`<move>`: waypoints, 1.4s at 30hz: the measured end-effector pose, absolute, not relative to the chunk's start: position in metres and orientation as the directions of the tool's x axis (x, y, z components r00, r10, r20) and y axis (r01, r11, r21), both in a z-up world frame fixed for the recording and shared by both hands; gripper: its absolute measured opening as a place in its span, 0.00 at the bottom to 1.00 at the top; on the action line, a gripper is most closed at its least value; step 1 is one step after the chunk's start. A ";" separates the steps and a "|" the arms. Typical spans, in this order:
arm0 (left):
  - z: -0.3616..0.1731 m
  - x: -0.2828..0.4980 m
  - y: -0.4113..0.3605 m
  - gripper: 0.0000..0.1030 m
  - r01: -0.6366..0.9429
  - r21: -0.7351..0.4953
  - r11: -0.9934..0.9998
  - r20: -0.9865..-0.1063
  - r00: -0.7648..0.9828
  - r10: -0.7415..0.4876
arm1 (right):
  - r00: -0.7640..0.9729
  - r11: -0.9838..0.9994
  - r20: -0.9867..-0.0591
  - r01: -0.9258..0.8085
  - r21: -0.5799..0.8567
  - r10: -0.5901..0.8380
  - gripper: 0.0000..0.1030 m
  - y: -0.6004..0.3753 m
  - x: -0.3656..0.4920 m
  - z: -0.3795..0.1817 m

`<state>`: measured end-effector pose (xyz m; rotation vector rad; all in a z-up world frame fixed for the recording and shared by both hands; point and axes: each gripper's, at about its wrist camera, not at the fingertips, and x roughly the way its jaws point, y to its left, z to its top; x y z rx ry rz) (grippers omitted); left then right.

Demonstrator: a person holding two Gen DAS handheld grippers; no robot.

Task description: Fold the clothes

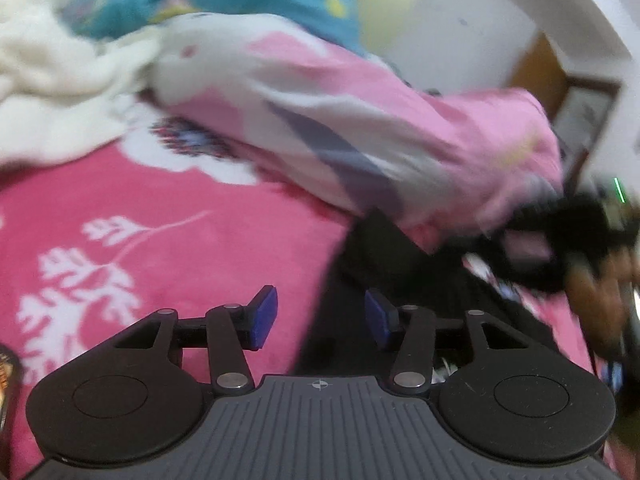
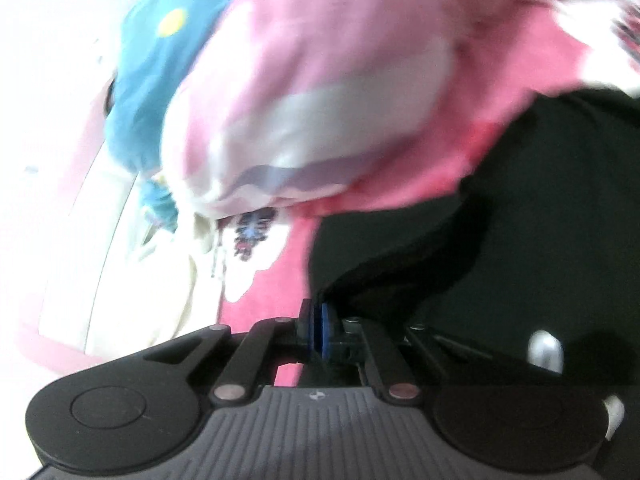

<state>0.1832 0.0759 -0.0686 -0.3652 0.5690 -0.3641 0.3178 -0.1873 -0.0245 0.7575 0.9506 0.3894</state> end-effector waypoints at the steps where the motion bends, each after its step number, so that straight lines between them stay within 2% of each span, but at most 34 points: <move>1: -0.069 0.183 0.073 0.47 0.239 -0.418 0.876 -0.459 0.777 -0.431 | 0.531 0.697 -0.589 -0.005 0.717 0.609 0.04 -0.175 0.326 -0.019; 8: -0.075 0.188 0.083 0.47 0.164 -0.445 0.880 -0.507 0.764 -0.399 | 0.427 0.752 -0.636 -0.193 0.630 0.642 0.04 -0.087 0.376 0.007; 16: -0.086 0.195 0.099 0.47 0.070 -0.504 0.861 -0.559 0.733 -0.387 | 0.233 0.738 -0.725 -0.427 0.522 0.648 0.03 0.028 0.395 -0.013; 19: -0.086 0.193 0.099 0.47 0.065 -0.504 0.861 -0.561 0.733 -0.384 | 0.173 0.733 -0.760 -0.462 0.499 0.626 0.04 0.048 0.397 -0.028; 27: -0.087 0.190 0.097 0.47 0.061 -0.487 0.871 -0.568 0.735 -0.370 | 0.124 0.697 -0.768 -0.527 0.486 0.629 0.04 0.055 0.388 -0.040; 30: -0.088 0.189 0.097 0.47 0.060 -0.484 0.873 -0.570 0.736 -0.366 | 0.116 0.685 -0.770 -0.553 0.475 0.628 0.09 0.062 0.387 -0.046; 32: -0.088 0.188 0.097 0.47 0.059 -0.485 0.872 -0.569 0.736 -0.366 | 0.127 0.667 -0.744 -0.559 0.493 0.656 0.20 0.061 0.386 -0.043; 34: -0.089 0.188 0.099 0.47 0.058 -0.491 0.869 -0.567 0.736 -0.370 | 0.132 0.621 -0.688 -0.574 0.533 0.713 0.23 0.059 0.384 -0.035; 42: -0.089 0.187 0.103 0.47 0.057 -0.507 0.860 -0.553 0.744 -0.376 | 0.299 0.564 -0.498 -0.613 0.554 0.814 0.24 -0.003 0.369 0.042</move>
